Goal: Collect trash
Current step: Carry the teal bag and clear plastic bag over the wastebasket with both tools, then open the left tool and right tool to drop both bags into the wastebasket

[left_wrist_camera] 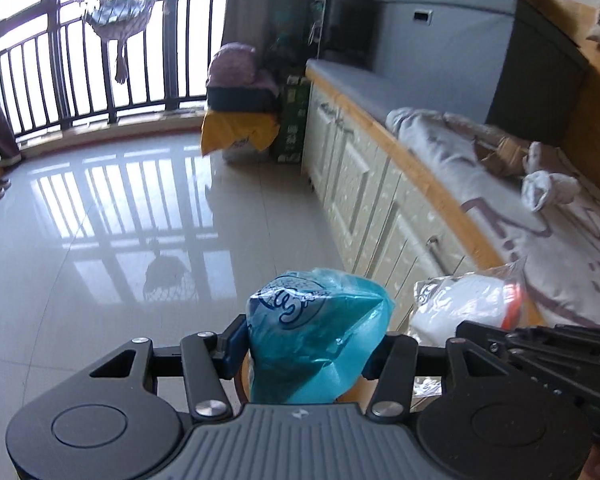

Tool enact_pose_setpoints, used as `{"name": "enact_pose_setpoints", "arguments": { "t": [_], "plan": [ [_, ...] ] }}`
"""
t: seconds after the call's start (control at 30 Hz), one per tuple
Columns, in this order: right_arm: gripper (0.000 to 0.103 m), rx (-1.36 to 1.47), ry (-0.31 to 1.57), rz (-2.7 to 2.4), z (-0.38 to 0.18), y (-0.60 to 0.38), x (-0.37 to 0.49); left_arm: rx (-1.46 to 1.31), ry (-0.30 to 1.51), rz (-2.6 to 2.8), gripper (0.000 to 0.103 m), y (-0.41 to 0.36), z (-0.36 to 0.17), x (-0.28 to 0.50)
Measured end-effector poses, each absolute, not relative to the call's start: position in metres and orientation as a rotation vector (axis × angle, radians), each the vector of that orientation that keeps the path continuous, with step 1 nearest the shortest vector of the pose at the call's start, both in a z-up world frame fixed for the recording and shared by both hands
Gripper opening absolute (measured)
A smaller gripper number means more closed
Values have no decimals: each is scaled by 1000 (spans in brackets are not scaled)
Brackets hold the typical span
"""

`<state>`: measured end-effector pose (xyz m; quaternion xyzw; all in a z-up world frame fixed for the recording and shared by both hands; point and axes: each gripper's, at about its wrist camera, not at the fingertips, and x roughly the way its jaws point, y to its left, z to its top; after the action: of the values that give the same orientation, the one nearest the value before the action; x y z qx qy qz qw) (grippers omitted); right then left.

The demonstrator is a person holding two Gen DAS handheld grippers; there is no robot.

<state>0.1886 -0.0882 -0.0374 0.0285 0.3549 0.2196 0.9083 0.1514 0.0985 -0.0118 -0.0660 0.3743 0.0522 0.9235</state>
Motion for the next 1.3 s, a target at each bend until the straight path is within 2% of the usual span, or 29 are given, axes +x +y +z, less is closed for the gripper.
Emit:
{"name": "enact_pose_setpoints", "arguments": {
  "t": [0.23, 0.43, 0.93, 1.03, 1.13, 1.3],
  "plan": [
    [8, 136, 872, 458, -90, -79, 225, -197, 840, 109, 54, 117, -54, 174],
    [8, 89, 994, 445, -133, -72, 253, -262, 912, 115, 53, 129, -95, 189],
    [9, -11, 1135, 498, -192, -46, 290, -284, 1026, 93, 54, 137, -166, 238],
    [13, 1, 1143, 506, -198, -44, 300, -277, 1050, 91, 54, 135, -177, 247],
    [28, 37, 1141, 529, -198, -42, 301, -271, 1070, 91, 54, 135, -188, 254],
    [29, -10, 1167, 534, -206, -35, 304, -244, 1101, 87, 54, 127, -203, 264]
  ]
}}
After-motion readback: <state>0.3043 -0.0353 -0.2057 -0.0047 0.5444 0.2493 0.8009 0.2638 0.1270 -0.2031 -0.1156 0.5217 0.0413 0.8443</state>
